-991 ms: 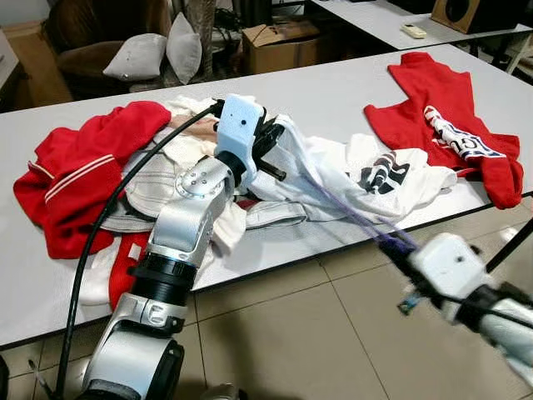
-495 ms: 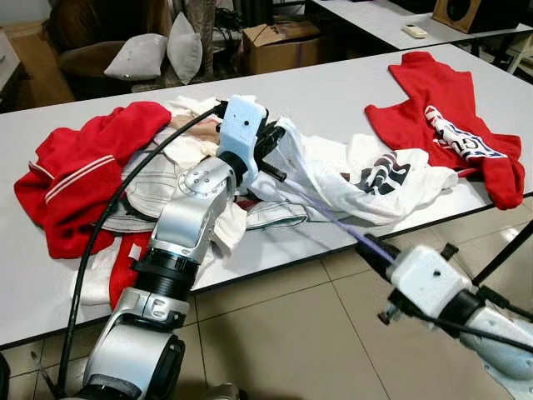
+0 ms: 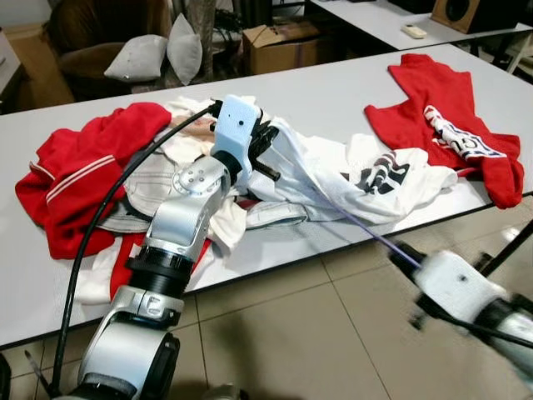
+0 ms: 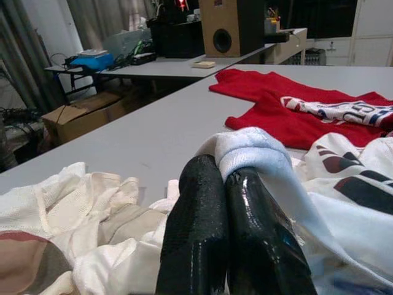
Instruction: Hang hanger
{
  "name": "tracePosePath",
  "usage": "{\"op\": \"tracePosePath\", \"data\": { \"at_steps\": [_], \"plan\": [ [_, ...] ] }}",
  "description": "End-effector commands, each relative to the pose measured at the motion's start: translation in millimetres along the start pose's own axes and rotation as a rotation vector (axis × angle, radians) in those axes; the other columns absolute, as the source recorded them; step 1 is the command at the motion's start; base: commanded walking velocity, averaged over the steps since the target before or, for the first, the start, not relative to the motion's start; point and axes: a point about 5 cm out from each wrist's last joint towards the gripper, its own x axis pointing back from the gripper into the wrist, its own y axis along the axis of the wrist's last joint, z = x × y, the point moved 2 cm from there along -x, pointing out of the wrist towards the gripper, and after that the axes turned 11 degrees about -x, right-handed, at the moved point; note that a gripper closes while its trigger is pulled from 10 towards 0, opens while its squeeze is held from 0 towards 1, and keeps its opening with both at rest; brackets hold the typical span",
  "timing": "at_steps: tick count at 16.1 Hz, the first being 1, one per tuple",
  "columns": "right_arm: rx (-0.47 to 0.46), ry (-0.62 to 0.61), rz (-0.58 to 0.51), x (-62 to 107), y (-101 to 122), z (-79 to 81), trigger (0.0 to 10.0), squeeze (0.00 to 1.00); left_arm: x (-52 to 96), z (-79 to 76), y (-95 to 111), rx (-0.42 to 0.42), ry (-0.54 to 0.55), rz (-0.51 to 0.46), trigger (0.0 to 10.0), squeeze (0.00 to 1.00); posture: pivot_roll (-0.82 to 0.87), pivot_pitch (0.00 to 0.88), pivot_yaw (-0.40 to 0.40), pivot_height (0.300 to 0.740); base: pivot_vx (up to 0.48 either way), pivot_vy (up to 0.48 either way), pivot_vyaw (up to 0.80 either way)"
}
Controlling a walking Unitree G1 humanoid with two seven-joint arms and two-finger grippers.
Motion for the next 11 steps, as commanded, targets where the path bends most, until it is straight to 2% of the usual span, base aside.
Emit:
{"op": "tracePosePath", "data": {
  "at_steps": [1, 3, 4, 6, 9, 11],
  "plan": [
    [0.027, 0.001, 0.043, 5.2, -6, -8.3, 10.0, 0.0, -0.9, 5.6, 6, -0.02, 0.008, -0.018, 0.0, 0.0, 0.01, 0.0, 0.089, 0.74, 0.0, 0.0, 0.0],
    [0.043, -0.036, 0.057, 8.7, -8, -20.9, 10.0, 0.0, -1.1, 5.1, 6, -0.022, 0.006, -0.019, 0.0, 0.0, 0.01, 0.0, 0.088, 0.74, 0.0, 0.0, 0.0],
    [0.073, -0.078, 0.07, 11.3, -7, -35.8, 10.0, 0.0, -1.2, 4.7, 7, -0.024, 0.005, -0.021, 0.0, 0.0, 0.01, 0.0, 0.086, 0.74, 0.0, 0.0, 0.0],
    [0.093, -0.142, 0.101, 12.9, -11, -52.8, 10.0, 0.0, -1.3, 4.3, 7, -0.023, 0.008, -0.022, 0.0, 0.0, 0.01, 0.0, 0.078, 0.74, 0.0, 0.0, 0.0],
    [0.113, -0.166, 0.105, 13.6, -13, -64.4, 10.0, 0.0, -0.5, 3.5, 7, -0.02, 0.012, -0.025, 0.0, 0.0, 0.01, 0.0, 0.068, 0.74, 0.0, 0.0, 0.0],
    [0.123, -0.269, 0.085, 11.5, -13, -77.9, 10.0, 0.0, 0.4, 3.7, 8, -0.016, 0.019, -0.029, 0.0, 0.0, 0.01, 0.0, 0.066, 0.74, 0.0, 0.0, 0.0]
  ]
}}
